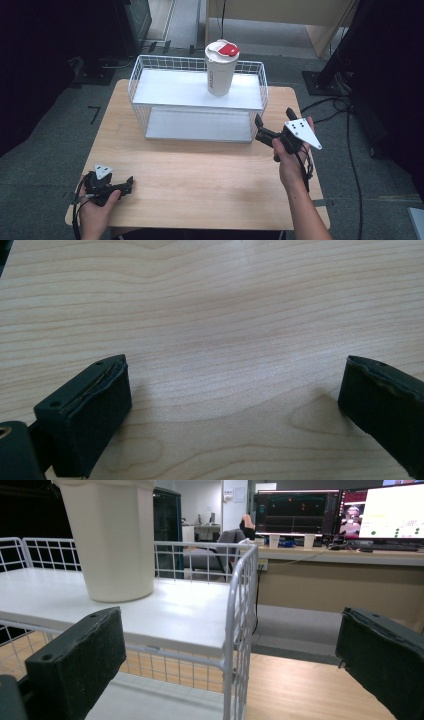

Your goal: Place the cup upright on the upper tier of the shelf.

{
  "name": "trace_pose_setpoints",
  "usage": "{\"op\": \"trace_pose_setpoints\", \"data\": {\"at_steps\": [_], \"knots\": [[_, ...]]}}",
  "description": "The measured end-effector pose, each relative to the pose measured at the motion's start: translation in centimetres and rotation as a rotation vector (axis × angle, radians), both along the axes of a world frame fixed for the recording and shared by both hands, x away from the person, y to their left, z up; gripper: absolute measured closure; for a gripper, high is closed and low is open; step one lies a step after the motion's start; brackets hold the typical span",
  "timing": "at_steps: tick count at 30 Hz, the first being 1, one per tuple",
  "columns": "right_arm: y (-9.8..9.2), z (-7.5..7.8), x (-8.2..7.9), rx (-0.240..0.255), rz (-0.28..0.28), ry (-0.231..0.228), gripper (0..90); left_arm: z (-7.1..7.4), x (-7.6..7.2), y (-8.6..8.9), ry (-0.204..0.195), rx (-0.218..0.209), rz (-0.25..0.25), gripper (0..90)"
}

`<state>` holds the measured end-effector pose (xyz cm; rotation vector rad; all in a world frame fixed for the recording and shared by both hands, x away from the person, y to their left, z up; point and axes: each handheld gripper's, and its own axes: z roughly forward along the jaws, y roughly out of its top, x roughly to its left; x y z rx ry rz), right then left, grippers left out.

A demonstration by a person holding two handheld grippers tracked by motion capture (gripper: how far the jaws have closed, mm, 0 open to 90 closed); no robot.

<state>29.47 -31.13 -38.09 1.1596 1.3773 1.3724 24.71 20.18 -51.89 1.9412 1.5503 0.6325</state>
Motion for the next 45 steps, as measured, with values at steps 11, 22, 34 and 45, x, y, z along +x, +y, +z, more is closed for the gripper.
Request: {"op": "trace_pose_setpoints", "data": {"at_steps": [11, 22, 34, 45], "knots": [[-1.8, -2.6, -1.3, -0.007, -0.03, 0.043, 0.0, 0.0, 0.0, 0.0, 0.003, -0.001, -0.001, 0.9], [-3.9, -5.5, -2.7, -0.019, -0.061, 0.102, 0.0, 0.0, -0.1, 0.0, 0.003, 0.0, -0.004, 0.9], [-6.5, -8.7, -4.9, -0.002, -0.107, 0.168, 0.0, 0.0, -0.1, 0.0, 0.005, 0.001, -0.004, 0.9], [-8.5, -10.8, -7.3, -0.018, -0.129, 0.232, 0.0, 0.0, -0.1, -0.1, 0.002, -0.001, -0.002, 0.9]]}}
